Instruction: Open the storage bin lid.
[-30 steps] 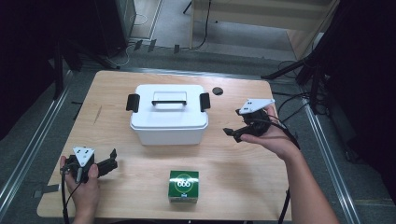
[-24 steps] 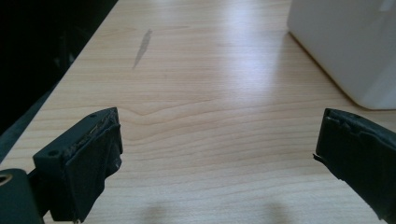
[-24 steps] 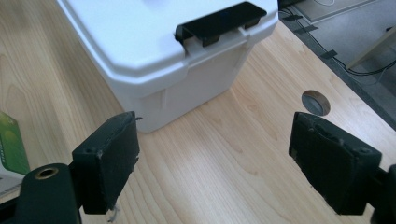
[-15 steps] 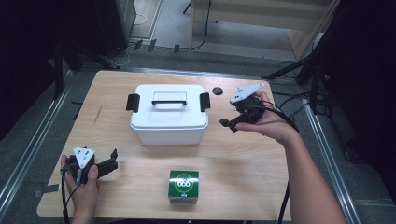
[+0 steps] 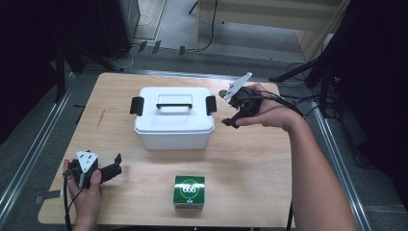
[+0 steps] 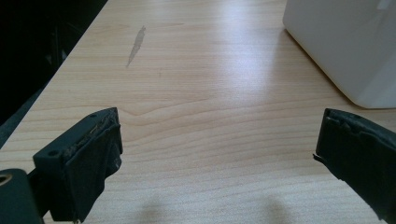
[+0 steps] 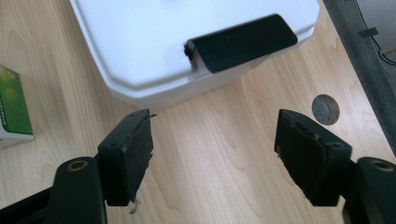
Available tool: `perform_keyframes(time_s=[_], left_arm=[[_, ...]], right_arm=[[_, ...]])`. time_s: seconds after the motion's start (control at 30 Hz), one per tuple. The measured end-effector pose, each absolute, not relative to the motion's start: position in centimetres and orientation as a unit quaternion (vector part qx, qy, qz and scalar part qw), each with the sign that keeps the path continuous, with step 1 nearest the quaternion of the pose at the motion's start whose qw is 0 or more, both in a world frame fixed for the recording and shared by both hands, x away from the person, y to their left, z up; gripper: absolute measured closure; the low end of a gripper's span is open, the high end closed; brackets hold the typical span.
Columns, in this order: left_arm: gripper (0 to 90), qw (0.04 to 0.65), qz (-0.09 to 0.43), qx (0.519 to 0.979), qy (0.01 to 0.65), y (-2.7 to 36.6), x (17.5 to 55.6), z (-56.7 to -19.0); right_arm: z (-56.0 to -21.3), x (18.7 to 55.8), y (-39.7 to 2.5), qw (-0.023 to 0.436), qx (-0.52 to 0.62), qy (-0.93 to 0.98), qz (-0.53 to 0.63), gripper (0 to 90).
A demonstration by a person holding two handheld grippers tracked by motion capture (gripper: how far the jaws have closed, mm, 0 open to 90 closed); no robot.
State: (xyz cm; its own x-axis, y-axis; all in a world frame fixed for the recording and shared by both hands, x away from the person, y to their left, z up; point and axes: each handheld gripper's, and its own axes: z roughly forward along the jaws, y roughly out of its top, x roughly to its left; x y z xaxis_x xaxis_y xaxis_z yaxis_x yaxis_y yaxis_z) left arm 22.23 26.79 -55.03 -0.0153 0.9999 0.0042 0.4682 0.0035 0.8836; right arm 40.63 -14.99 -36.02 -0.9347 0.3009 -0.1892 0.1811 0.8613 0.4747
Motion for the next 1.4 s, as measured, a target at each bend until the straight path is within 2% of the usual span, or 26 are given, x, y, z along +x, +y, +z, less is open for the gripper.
perform_keyframes(time_s=[0.3, 0.47, 0.57, 0.63, 1.17, 1.23, 1.4], left_arm=[[1.2, 0.359, 0.368, 0.603, 0.61, 26.8, 22.2, -55.0], [1.2, 0.359, 0.369, 0.603, 0.61, 26.7, 22.2, -55.0], [1.2, 0.358, 0.368, 0.603, 0.61, 26.8, 22.2, -55.0], [1.1, 0.358, 0.368, 0.603, 0.61, 26.7, 22.2, -55.0], [1.1, 0.359, 0.367, 0.603, 0.611, 26.8, 22.2, -55.0], [1.1, 0.359, 0.367, 0.603, 0.611, 26.8, 22.2, -55.0], [1.1, 0.359, 0.367, 0.603, 0.611, 26.8, 22.2, -55.0]], right_arm=[[-35.1, 41.6, -13.3, 0.102, 0.094, 0.97, 0.202, 35.5], [-34.6, 42.0, -12.3, 0.104, 0.074, 0.973, 0.19, 39.4], [-34.3, 42.2, -11.7, 0.106, 0.061, 0.976, 0.181, 48.0], [-34.1, 42.4, -11.3, 0.109, 0.054, 0.977, 0.176, 50.1], [-33.0, 42.8, -7.6, 0.119, 0.029, 0.98, 0.157, 60.0], [-33.0, 42.8, -7.3, 0.13, 0.028, 0.979, 0.156, 59.5], [-33.1, 42.8, -6.4, 0.118, 0.018, 0.981, 0.15, 60.3]])
